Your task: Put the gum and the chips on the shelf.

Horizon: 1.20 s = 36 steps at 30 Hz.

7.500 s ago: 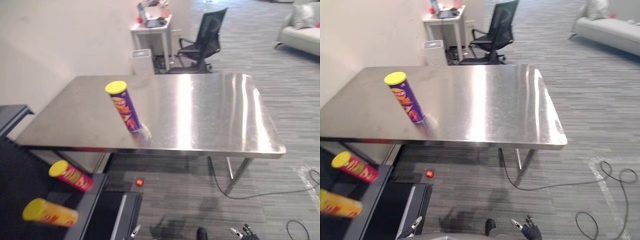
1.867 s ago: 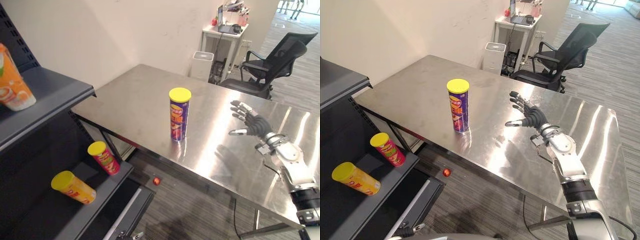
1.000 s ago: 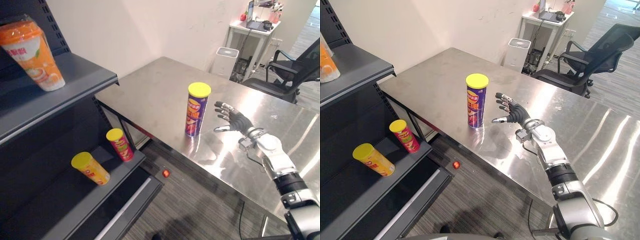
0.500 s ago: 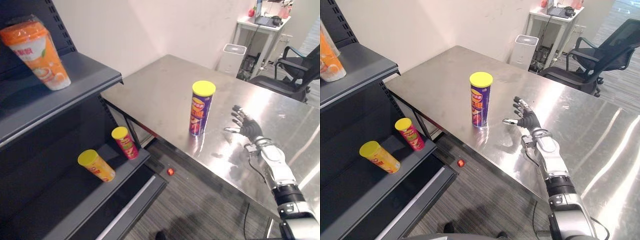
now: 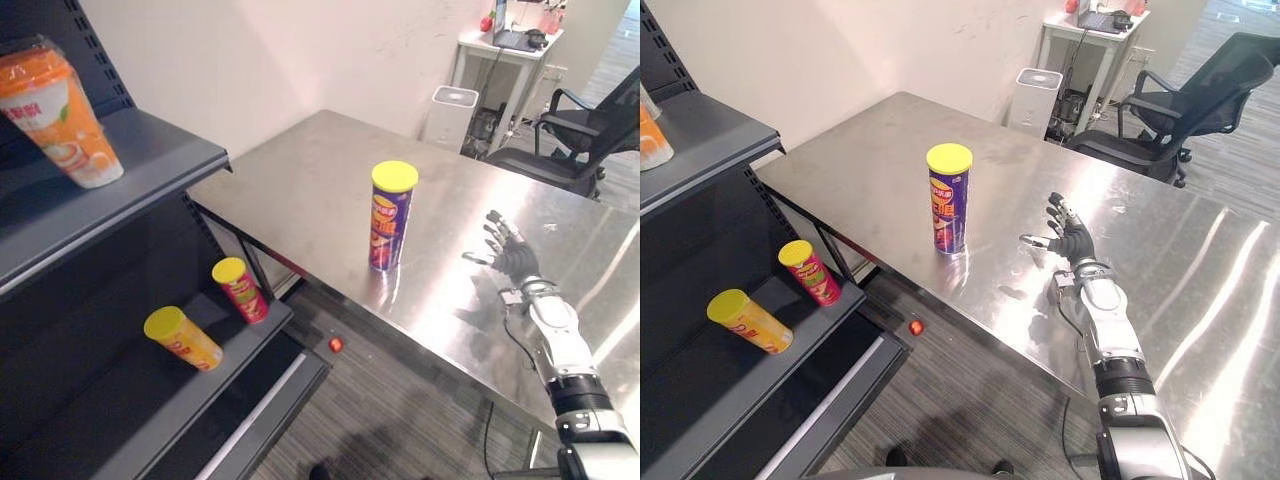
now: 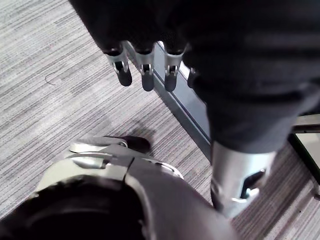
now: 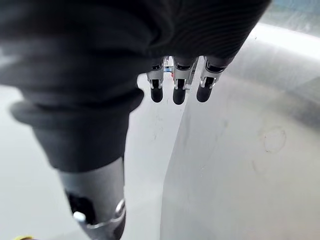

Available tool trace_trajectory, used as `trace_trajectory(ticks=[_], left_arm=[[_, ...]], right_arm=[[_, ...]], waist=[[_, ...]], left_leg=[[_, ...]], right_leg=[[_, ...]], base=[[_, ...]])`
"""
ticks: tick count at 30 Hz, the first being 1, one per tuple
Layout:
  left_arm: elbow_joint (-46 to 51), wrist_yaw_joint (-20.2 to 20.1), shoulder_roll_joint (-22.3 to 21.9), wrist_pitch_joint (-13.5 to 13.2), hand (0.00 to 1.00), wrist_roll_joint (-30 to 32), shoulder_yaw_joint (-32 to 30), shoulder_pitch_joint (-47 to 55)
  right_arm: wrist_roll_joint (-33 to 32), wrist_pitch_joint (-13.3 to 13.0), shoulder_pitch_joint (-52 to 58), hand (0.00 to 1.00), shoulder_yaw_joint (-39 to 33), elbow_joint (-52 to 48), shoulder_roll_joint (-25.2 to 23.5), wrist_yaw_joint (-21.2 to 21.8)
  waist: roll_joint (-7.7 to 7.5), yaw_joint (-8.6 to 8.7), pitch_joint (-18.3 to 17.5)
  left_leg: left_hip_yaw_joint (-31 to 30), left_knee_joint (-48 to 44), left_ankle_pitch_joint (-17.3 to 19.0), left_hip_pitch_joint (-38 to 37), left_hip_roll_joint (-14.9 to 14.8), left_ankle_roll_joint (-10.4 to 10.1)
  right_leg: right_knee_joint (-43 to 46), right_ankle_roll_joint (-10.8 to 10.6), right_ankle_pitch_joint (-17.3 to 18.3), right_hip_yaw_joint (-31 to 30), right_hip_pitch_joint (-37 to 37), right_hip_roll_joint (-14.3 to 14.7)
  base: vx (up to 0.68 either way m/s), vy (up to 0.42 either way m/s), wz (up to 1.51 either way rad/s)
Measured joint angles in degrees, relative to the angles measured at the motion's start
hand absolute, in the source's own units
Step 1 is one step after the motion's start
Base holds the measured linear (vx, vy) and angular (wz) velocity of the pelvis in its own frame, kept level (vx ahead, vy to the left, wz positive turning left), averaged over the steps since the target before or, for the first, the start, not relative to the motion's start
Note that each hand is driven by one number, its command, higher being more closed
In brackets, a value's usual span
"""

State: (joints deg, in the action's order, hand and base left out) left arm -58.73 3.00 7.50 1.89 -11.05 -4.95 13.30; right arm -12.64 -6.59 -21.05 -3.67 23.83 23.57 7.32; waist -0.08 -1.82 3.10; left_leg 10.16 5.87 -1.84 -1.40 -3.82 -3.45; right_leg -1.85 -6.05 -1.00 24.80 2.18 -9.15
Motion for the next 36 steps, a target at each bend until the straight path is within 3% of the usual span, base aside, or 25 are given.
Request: trace_trajectory(ticks=[7, 24, 36], left_arm=[[0.43, -0.15, 0.01, 0.01, 0.0, -0.01, -0.06, 0.25], [1.8, -1.04, 0.01, 0.1, 0.0, -0.01, -1.17, 0.63], [2.77, -1.11, 0.02, -0.03, 0.0, 0.03, -1.14, 0.73]], right_arm=[[3.76, 0.05, -1.4, 0.0, 2.13, -0.28, 0.3, 2.09], [3.82, 0.17, -11.14, 0.0, 5.23, 1.65, 1.37, 2.1], [3.83, 1.13, -13.09, 0.0, 7.42, 1.86, 2.78, 6.58]], waist=[[-0.13, -0.07, 0.08], [-1.06, -1.42, 0.91], [-1.24, -1.74, 2.28]], left_leg=[[-0.45, -0.01, -0.01, 0.07, 0.05, 0.01], [-3.25, -0.09, -0.32, 0.33, 0.66, 0.29], [-4.65, 0.01, -0.66, 0.27, 1.11, 0.43]], right_leg=[[-0.04, -0.03, -0.02, 0.33, 0.05, -0.03], [-0.99, -0.3, -0.18, 3.27, 1.68, -0.29], [-1.11, -0.57, -0.32, 4.62, 2.71, -0.83]], base=[[0.0, 0.0, 0.0], [0.01, 0.002, 0.07], [0.0, 0.004, 0.06]])
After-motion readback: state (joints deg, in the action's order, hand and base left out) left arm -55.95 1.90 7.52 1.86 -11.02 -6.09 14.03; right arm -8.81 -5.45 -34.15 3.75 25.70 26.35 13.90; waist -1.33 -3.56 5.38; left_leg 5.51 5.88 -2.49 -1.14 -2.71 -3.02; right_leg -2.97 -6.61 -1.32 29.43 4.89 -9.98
